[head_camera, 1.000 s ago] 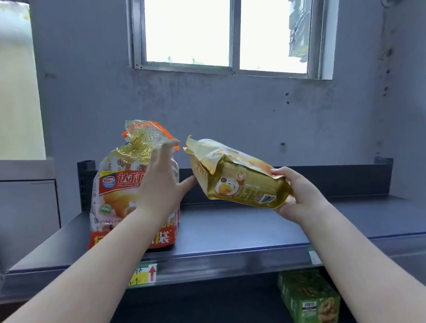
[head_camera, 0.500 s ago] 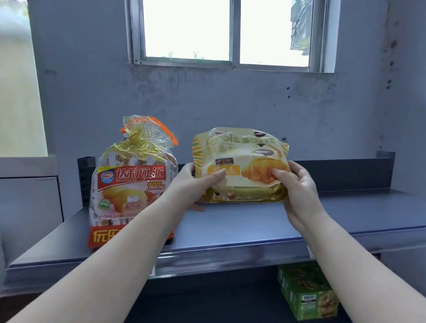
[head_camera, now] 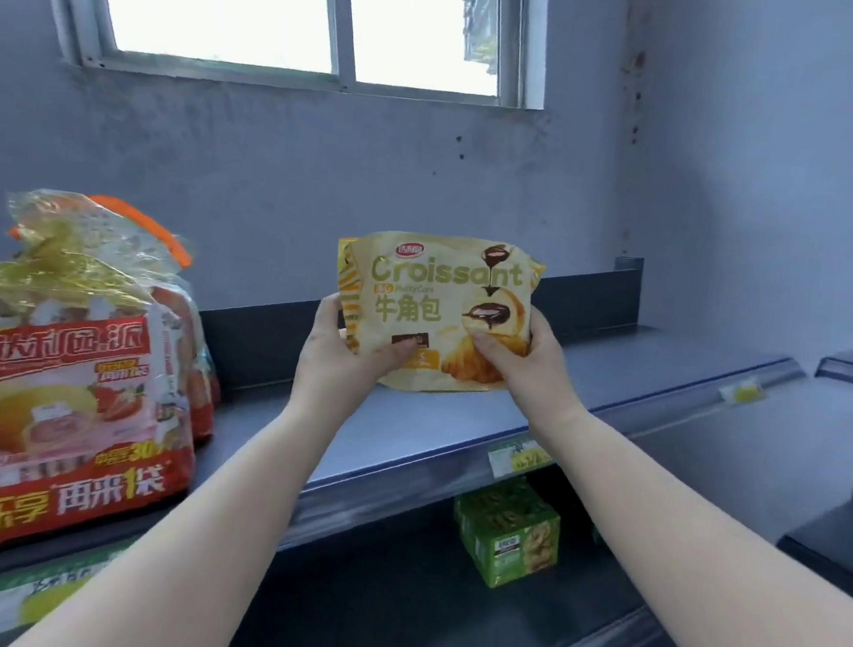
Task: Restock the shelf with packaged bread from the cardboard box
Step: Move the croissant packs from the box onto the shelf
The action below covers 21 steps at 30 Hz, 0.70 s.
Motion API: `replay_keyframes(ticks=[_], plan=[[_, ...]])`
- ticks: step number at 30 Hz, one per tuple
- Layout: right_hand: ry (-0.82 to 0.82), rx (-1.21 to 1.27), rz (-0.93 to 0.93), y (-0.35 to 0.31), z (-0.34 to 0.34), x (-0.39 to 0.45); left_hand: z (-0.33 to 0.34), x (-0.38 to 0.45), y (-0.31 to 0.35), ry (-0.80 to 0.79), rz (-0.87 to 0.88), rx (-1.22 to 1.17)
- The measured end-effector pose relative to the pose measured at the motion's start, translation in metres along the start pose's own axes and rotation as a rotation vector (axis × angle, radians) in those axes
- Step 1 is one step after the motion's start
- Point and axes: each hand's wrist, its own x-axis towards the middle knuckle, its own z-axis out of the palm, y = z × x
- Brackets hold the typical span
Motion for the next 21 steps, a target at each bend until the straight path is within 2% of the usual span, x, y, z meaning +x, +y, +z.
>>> replay_keyframes(ticks=[4, 12, 17, 21], plan=[[0.11, -0.156, -0.012, 0.006, -0.033, 0.009, 0.038, 0.017, -0.006, -0.088, 0.01, -0.051], [0.335, -0.177, 0.046, 0.001, -0.097, 0.037, 0.114, 0.06, 0.001, -0.363, 0.006, -0.132], [0.404, -0.166, 0.079, 0.013, -0.127, 0.058, 0.153, 0.082, -0.003, -0.42, 0.004, -0.089], [0.398, -0.153, 0.099, 0.032, -0.149, 0.085, 0.185, 0.105, -0.009, -0.418, -0.003, -0.024]])
